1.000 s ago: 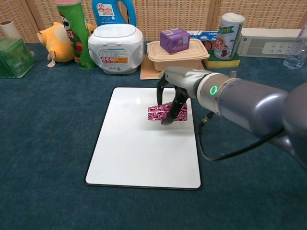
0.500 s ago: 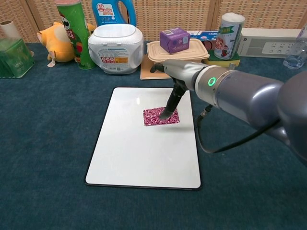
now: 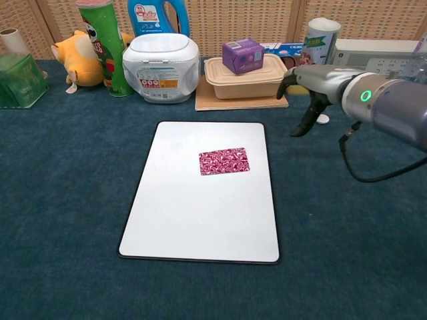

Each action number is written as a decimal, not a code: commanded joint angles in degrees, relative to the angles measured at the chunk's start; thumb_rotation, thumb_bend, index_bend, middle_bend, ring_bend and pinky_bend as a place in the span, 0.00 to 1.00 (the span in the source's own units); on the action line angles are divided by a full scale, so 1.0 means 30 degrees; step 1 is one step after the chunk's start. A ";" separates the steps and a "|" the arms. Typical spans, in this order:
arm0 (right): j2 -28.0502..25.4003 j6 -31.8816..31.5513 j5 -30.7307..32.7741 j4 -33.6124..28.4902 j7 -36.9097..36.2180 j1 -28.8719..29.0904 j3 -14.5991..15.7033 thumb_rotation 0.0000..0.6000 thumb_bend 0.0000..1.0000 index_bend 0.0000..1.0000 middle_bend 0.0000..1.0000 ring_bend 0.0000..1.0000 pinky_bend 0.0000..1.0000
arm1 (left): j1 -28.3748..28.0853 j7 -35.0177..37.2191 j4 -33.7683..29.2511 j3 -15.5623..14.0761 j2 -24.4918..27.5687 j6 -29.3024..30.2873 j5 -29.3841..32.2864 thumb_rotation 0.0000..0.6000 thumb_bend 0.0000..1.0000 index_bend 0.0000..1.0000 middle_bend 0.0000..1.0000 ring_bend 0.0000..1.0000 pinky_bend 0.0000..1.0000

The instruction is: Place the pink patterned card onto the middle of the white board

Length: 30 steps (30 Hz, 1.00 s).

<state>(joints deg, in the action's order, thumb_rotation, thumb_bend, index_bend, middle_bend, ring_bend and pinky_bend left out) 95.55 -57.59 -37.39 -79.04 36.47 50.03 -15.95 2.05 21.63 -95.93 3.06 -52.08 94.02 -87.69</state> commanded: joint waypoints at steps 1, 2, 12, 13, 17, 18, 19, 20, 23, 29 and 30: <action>-0.0496 0.1990 0.0096 0.2657 -0.1493 -0.0203 0.0027 1.00 0.31 0.25 0.03 0.00 0.03 | -0.0027 -0.1060 -0.0455 0.0023 -0.0149 0.0036 0.0008 1.00 0.09 0.00 0.00 0.00 0.00; -0.0493 0.2270 0.0148 0.3077 -0.1676 -0.0198 0.0017 1.00 0.33 0.26 0.03 0.00 0.03 | -0.0041 -0.1338 -0.0547 0.0026 -0.0187 0.0007 0.0039 1.00 0.09 0.00 0.00 0.00 0.00; -0.0029 0.4358 0.0001 0.6310 -0.3673 -0.0228 -0.0109 1.00 0.36 0.30 0.03 0.00 0.04 | -0.0188 -0.2481 -0.1003 0.0168 -0.0409 -0.0201 0.0338 1.00 0.09 0.00 0.00 0.00 0.00; 0.0025 0.4441 -0.0069 0.6431 -0.3820 -0.0227 -0.0120 1.00 0.36 0.31 0.03 0.00 0.04 | -0.0218 -0.2515 -0.1030 0.0181 -0.0400 -0.0264 0.0378 1.00 0.09 0.00 0.00 0.00 0.00; 0.0248 0.4566 -0.0323 0.6790 -0.4128 -0.0166 -0.0124 1.00 0.36 0.32 0.04 0.00 0.04 | -0.0268 -0.2600 -0.1097 0.0200 -0.0382 -0.0389 0.0462 1.00 0.09 0.00 0.00 0.00 0.00; 0.0404 0.4542 -0.0319 0.6942 -0.4144 -0.0119 -0.0138 1.00 0.36 0.32 0.04 0.00 0.04 | -0.0260 -0.2563 -0.1106 0.0196 -0.0370 -0.0381 0.0449 1.00 0.09 0.00 0.00 0.00 0.00; 0.0530 0.4518 -0.0279 0.7091 -0.4113 -0.0074 -0.0152 1.00 0.36 0.33 0.04 0.00 0.04 | -0.0249 -0.2539 -0.1100 0.0203 -0.0367 -0.0356 0.0451 1.00 0.09 0.00 0.00 0.00 0.00; 0.0649 0.4499 -0.0227 0.7225 -0.4095 -0.0034 -0.0177 1.00 0.36 0.33 0.04 0.00 0.05 | -0.0239 -0.2515 -0.1091 0.0209 -0.0369 -0.0338 0.0457 1.00 0.09 0.00 0.00 0.00 0.00; 0.1092 0.4451 0.0018 0.7612 -0.4105 0.0093 -0.0340 1.00 0.36 0.34 0.04 0.00 0.05 | -0.0212 -0.2367 -0.1058 0.0210 -0.0344 -0.0331 0.0484 1.00 0.09 0.00 0.00 0.00 0.00; 0.1550 0.4297 0.0059 0.8136 -0.3830 0.0266 -0.0392 1.00 0.36 0.34 0.04 0.00 0.05 | -0.0213 -0.2207 -0.0977 0.0216 -0.0318 -0.0345 0.0466 1.00 0.09 0.00 0.00 0.00 0.00; 0.1585 0.4324 0.0097 0.8215 -0.3797 0.0283 -0.0412 1.00 0.36 0.34 0.04 0.00 0.05 | -0.0216 -0.2189 -0.0969 0.0214 -0.0315 -0.0350 0.0455 1.00 0.09 0.00 0.00 0.00 0.00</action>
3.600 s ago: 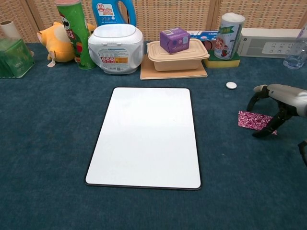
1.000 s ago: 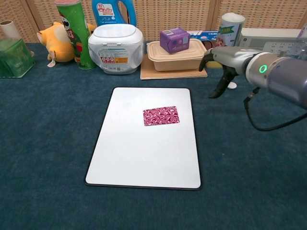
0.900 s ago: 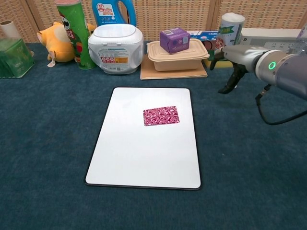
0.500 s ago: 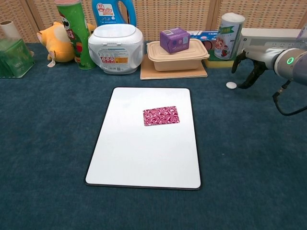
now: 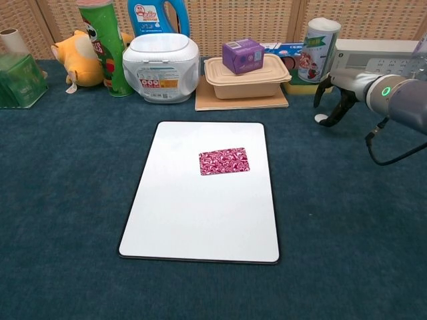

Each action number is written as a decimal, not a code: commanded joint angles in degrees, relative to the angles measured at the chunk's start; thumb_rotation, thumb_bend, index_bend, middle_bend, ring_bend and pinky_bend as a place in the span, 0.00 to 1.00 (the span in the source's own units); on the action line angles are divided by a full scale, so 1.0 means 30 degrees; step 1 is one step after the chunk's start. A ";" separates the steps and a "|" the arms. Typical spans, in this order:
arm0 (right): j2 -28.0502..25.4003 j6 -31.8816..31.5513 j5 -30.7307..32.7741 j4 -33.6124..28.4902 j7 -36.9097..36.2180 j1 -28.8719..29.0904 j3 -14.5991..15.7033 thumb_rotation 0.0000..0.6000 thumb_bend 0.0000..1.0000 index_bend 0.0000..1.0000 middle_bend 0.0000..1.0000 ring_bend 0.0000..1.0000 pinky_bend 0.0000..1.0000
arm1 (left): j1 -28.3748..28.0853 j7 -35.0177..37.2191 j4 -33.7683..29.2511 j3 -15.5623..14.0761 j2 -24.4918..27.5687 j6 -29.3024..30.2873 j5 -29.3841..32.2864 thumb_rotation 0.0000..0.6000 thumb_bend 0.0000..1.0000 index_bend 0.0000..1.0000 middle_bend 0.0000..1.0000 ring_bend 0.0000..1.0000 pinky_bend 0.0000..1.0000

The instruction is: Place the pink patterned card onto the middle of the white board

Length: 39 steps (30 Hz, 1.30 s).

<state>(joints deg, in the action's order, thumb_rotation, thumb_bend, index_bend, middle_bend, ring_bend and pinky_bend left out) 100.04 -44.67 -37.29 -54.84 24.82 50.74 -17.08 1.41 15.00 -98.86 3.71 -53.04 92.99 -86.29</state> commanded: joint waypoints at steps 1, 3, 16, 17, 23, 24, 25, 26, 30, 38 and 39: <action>0.0111 0.0047 0.0093 0.0217 0.0103 0.0062 -0.0059 1.00 0.36 0.35 0.04 0.00 0.05 | -0.0008 0.0044 0.0019 -0.0002 0.0008 -0.0014 -0.0016 1.00 0.09 0.00 0.00 0.00 0.00; 0.0159 0.0096 0.0126 0.0341 0.0128 0.0074 -0.0085 1.00 0.36 0.35 0.04 0.00 0.05 | -0.0011 0.0075 0.0033 0.0002 0.0017 -0.0033 0.0003 1.00 0.09 0.00 0.00 0.00 0.00; 0.0491 0.0553 0.0252 0.0886 -0.0036 0.0020 -0.0246 1.00 0.36 0.38 0.04 0.00 0.05 | 0.0000 -0.0073 -0.0063 -0.0030 0.0010 -0.0055 -0.0029 1.00 0.09 0.00 0.00 0.00 0.00; 0.0496 0.0554 0.0233 0.0896 -0.0033 0.0019 -0.0242 1.00 0.36 0.38 0.04 0.00 0.05 | 0.0003 -0.0068 -0.0064 -0.0031 0.0011 -0.0050 -0.0032 1.00 0.09 0.00 0.00 0.00 0.00; 0.0720 0.0493 0.0171 0.1211 -0.0021 0.0024 -0.0288 1.00 0.37 0.41 0.05 0.00 0.06 | -0.0014 -0.0027 -0.0046 -0.0059 0.0032 -0.0084 -0.0100 1.00 0.09 0.00 0.00 0.00 0.00; 0.0763 0.0452 0.0141 0.1267 -0.0019 0.0027 -0.0297 1.00 0.37 0.42 0.05 0.00 0.07 | -0.0016 -0.0028 -0.0046 -0.0060 0.0034 -0.0084 -0.0111 1.00 0.09 0.00 0.00 0.00 0.00; 0.0800 0.0421 0.0111 0.1314 -0.0026 0.0026 -0.0307 1.00 0.37 0.43 0.05 0.00 0.07 | -0.0018 -0.0022 -0.0043 -0.0064 0.0035 -0.0088 -0.0119 1.00 0.09 0.00 0.00 0.00 0.00; 0.0825 0.0406 0.0092 0.1346 -0.0042 0.0021 -0.0327 1.00 0.37 0.44 0.06 0.00 0.08 | -0.0023 -0.0017 -0.0038 -0.0070 0.0037 -0.0100 -0.0126 1.00 0.09 0.00 0.00 0.00 0.00; 0.0952 0.0403 0.0145 0.1518 -0.0007 0.0021 -0.0419 1.00 0.38 0.45 0.06 0.00 0.08 | -0.0035 -0.0001 -0.0035 -0.0082 0.0054 -0.0127 -0.0143 1.00 0.09 0.00 0.00 0.00 0.00; 0.0451 -0.0006 -0.0150 0.0500 0.0135 -0.0279 -0.0375 1.00 0.39 0.46 0.07 0.00 0.08 | 0.0009 0.0252 0.0031 -0.0074 0.0102 -0.0052 -0.0142 1.00 0.09 0.00 0.00 0.00 0.00; 0.0291 -0.0137 -0.0242 0.0192 0.0171 -0.0357 -0.0333 1.00 0.39 0.46 0.07 0.00 0.08 | 0.0014 0.0289 0.0044 -0.0077 0.0106 -0.0045 -0.0149 1.00 0.09 0.00 0.00 0.00 0.00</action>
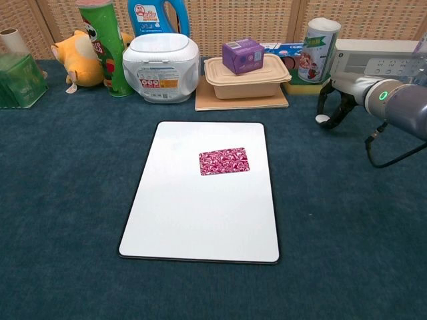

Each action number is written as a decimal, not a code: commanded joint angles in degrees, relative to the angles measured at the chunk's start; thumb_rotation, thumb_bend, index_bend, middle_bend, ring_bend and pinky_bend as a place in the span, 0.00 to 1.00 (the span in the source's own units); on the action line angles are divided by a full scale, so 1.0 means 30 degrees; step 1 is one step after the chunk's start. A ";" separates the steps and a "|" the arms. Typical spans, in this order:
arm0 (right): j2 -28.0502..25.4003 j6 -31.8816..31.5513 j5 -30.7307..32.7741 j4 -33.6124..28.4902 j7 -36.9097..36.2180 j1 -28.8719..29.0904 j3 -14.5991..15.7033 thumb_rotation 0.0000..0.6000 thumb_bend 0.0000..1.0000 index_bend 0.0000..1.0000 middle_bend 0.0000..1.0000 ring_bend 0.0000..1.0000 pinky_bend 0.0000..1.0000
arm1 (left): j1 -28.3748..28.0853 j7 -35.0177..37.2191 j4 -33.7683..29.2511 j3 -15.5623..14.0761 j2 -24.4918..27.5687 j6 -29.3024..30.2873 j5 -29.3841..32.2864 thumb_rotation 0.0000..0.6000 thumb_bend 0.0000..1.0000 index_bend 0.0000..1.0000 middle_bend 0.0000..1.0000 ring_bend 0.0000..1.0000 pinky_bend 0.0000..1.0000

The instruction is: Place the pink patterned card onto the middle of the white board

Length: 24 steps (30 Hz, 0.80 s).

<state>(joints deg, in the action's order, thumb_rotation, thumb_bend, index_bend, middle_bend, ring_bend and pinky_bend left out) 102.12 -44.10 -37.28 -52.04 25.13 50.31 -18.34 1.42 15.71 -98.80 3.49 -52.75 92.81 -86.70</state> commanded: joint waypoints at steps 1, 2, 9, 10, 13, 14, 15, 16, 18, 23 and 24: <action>-0.0577 -0.0478 -0.0346 -0.1090 0.0099 -0.0303 0.0131 1.00 0.39 0.46 0.07 0.00 0.08 | 0.0012 0.0090 0.0036 -0.0008 0.0019 0.0014 -0.0022 1.00 0.09 0.00 0.00 0.00 0.00; -0.0770 -0.0646 -0.0459 -0.1495 0.0108 -0.0404 0.0169 1.00 0.39 0.46 0.07 0.00 0.08 | 0.0015 0.0132 0.0053 -0.0020 0.0029 0.0011 -0.0039 1.00 0.09 0.00 0.00 0.00 0.00; -0.2690 -0.2172 -0.1495 -0.5747 0.0303 -0.1386 0.0715 1.00 0.40 0.46 0.07 0.00 0.08 | 0.0098 0.0489 0.0194 -0.0101 0.0083 0.0174 -0.0263 1.00 0.09 0.00 0.00 0.00 0.00; -0.2921 -0.2353 -0.1611 -0.6311 0.0371 -0.1494 0.0809 1.00 0.40 0.46 0.07 0.00 0.08 | 0.0111 0.0530 0.0209 -0.0113 0.0091 0.0200 -0.0294 1.00 0.09 0.00 0.00 0.00 0.00; -0.3597 -0.2876 -0.1907 -0.8121 0.0673 -0.1732 0.1073 1.00 0.40 0.46 0.07 0.00 0.08 | 0.0155 0.0611 0.0259 -0.0148 0.0093 0.0288 -0.0385 1.00 0.09 0.00 0.00 0.00 0.00; -0.3752 -0.3006 -0.1966 -0.8631 0.0760 -0.1761 0.1117 1.00 0.40 0.46 0.07 0.00 0.08 | 0.0161 0.0633 0.0268 -0.0164 0.0093 0.0303 -0.0425 1.00 0.09 0.00 0.00 0.00 0.00; -0.3919 -0.3152 -0.2030 -0.9265 0.0896 -0.1764 0.1170 1.00 0.40 0.46 0.07 0.00 0.08 | 0.0169 0.0650 0.0278 -0.0182 0.0094 0.0323 -0.0468 1.00 0.09 0.00 0.00 0.00 0.00; -0.4017 -0.3282 -0.2078 -0.9738 0.1015 -0.1755 0.1208 1.00 0.40 0.46 0.07 0.00 0.08 | 0.0176 0.0650 0.0286 -0.0193 0.0094 0.0341 -0.0496 1.00 0.09 0.00 0.00 0.00 0.00; -0.4113 -0.3575 -0.2194 -1.0727 0.1322 -0.1681 0.1304 1.00 0.40 0.46 0.07 0.00 0.08 | 0.0184 0.0646 0.0298 -0.0212 0.0094 0.0380 -0.0565 1.00 0.09 0.00 0.00 0.00 0.00; -0.3909 -0.4180 -0.2312 -1.2673 0.2126 -0.1292 0.1460 1.00 0.40 0.46 0.07 0.00 0.08 | 0.0158 0.0693 0.0330 -0.0243 0.0099 0.0335 -0.0607 1.00 0.09 0.00 0.00 0.00 0.00; -0.3802 -0.4289 -0.2290 -1.2931 0.2279 -0.1200 0.1473 1.00 0.40 0.46 0.07 0.00 0.08 | 0.0144 0.0691 0.0338 -0.0247 0.0100 0.0314 -0.0617 1.00 0.09 0.00 0.00 0.00 0.00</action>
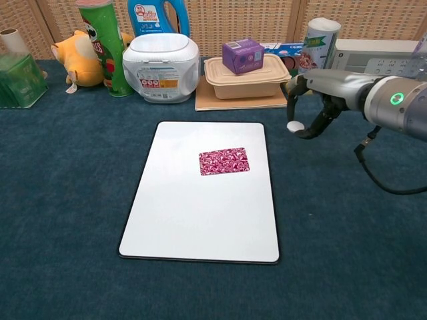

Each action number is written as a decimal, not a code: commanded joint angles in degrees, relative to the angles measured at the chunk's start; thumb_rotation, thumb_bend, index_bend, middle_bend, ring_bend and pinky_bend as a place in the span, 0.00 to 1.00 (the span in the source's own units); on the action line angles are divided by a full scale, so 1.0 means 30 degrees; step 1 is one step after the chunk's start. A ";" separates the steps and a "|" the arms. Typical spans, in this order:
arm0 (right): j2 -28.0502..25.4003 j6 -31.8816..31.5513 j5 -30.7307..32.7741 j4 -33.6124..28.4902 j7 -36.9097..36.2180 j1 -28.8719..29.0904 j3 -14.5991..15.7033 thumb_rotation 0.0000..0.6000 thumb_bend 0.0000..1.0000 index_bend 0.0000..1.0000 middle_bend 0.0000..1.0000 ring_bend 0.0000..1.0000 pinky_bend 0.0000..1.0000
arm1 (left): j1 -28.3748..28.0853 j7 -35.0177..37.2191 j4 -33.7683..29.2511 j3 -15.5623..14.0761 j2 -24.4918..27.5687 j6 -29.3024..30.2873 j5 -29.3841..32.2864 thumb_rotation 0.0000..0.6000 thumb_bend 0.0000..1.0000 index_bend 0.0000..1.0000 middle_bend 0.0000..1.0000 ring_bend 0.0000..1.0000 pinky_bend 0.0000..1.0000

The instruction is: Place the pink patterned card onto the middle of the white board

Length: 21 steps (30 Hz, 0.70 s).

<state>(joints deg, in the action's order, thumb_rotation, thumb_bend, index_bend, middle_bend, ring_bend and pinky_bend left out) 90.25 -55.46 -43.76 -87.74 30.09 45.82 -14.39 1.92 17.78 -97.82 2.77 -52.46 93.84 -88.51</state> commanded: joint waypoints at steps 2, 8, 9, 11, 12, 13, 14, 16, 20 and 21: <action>0.0527 -0.0746 0.0017 -0.1406 0.0951 0.0544 0.0133 1.00 0.40 0.46 0.07 0.00 0.08 | -0.0057 -0.0030 0.0012 -0.0012 0.0004 -0.0081 -0.0025 1.00 0.09 0.00 0.00 0.00 0.00; 0.1786 -0.1278 0.0601 -0.1819 0.1962 0.1354 0.0068 1.00 0.40 0.46 0.07 0.00 0.08 | -0.0098 -0.0058 0.0020 -0.0037 0.0018 -0.0133 -0.0061 1.00 0.09 0.00 0.00 0.00 0.00; 0.1975 -0.1358 0.0682 -0.1858 0.2104 0.1469 0.0064 1.00 0.40 0.46 0.07 0.00 0.08 | -0.0102 -0.0044 0.0024 -0.0033 0.0019 -0.0137 -0.0050 1.00 0.09 0.00 0.00 0.00 0.00; 0.2291 -0.1468 0.0813 -0.1899 0.2336 0.1671 0.0048 1.00 0.40 0.46 0.07 0.00 0.08 | -0.0104 -0.0001 0.0042 -0.0033 0.0026 -0.0137 -0.0043 1.00 0.09 0.00 0.00 0.00 0.00; 0.2481 -0.1545 0.0887 -0.1875 0.2488 0.1791 0.0045 1.00 0.40 0.46 0.07 0.00 0.08 | -0.0103 0.0029 0.0057 -0.0035 0.0032 -0.0135 -0.0044 1.00 0.09 0.00 0.00 0.00 0.00; 0.2741 -0.1645 0.0972 -0.1773 0.2698 0.1954 0.0045 1.00 0.40 0.46 0.07 0.00 0.08 | -0.0102 0.0069 0.0078 -0.0035 0.0042 -0.0131 -0.0040 1.00 0.09 0.00 0.00 0.00 0.00; 0.2870 -0.1682 0.1001 -0.1692 0.2796 0.2038 0.0044 1.00 0.40 0.46 0.07 0.00 0.08 | -0.0102 0.0091 0.0090 -0.0037 0.0047 -0.0130 -0.0043 1.00 0.09 0.00 0.00 0.00 0.00; 0.3265 -0.1788 0.1101 -0.1282 0.3114 0.2295 0.0045 1.00 0.40 0.46 0.07 0.00 0.08 | -0.0094 0.0184 0.0144 -0.0051 0.0056 -0.0115 -0.0067 1.00 0.09 0.00 0.00 0.00 0.00; 0.4045 -0.1897 0.1695 -0.0395 0.3663 0.2775 -0.0127 1.00 0.40 0.46 0.07 0.00 0.08 | -0.0104 0.0426 0.0270 -0.0048 0.0077 -0.0136 -0.0038 1.00 0.09 0.00 0.00 0.00 0.00; 0.4205 -0.1919 0.1822 -0.0203 0.3781 0.2862 -0.0145 1.00 0.40 0.46 0.07 0.00 0.08 | -0.0111 0.0493 0.0293 -0.0039 0.0088 -0.0156 -0.0009 1.00 0.09 0.00 0.00 0.00 0.00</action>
<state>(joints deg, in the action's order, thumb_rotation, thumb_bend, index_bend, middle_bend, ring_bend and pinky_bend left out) 102.07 -61.03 -38.99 -89.20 40.75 53.82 -14.64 1.60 19.11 -97.01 2.63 -52.23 93.43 -88.63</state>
